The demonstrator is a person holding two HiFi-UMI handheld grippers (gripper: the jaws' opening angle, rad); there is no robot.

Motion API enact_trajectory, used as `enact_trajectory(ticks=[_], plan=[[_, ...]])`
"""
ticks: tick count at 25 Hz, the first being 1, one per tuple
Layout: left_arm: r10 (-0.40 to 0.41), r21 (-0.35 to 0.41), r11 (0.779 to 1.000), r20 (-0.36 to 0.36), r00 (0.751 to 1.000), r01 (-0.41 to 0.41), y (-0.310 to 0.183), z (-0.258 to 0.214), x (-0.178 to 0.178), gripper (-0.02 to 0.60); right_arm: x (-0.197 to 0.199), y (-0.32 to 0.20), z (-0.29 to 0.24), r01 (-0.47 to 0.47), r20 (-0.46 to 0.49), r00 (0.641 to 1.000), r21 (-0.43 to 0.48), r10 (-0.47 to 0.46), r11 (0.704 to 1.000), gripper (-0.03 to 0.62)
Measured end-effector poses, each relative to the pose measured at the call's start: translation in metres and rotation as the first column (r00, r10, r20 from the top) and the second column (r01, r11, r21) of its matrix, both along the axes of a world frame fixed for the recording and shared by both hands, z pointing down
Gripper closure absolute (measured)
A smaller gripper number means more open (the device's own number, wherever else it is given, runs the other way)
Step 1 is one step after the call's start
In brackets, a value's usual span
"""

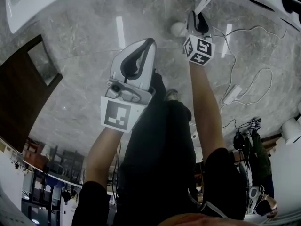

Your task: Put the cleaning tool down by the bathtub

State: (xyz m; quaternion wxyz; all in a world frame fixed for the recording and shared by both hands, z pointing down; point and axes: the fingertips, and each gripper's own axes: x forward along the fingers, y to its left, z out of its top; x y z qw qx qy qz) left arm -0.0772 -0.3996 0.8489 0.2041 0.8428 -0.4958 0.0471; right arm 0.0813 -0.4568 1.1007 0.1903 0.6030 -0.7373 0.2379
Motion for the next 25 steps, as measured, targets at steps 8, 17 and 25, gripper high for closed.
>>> enact_trajectory(ticks=[8,17,25], plan=[[-0.017,-0.003,1.000,-0.001,1.000,0.017,0.005,-0.018,-0.005,0.574,0.001,0.012,-0.012,-0.003,0.004,1.000,-0.021,0.003,1.000,0.490],[-0.031,-0.001,1.000,-0.001,1.000,0.031,0.020,-0.054,-0.009,0.574,0.001,0.029,-0.043,0.004,-0.001,1.000,-0.033,-0.004,0.999,0.490],[-0.045,0.009,0.999,0.004,0.999,0.045,0.040,-0.105,-0.007,0.574,0.007,0.052,-0.086,0.012,-0.009,1.000,-0.050,-0.012,0.999,0.491]])
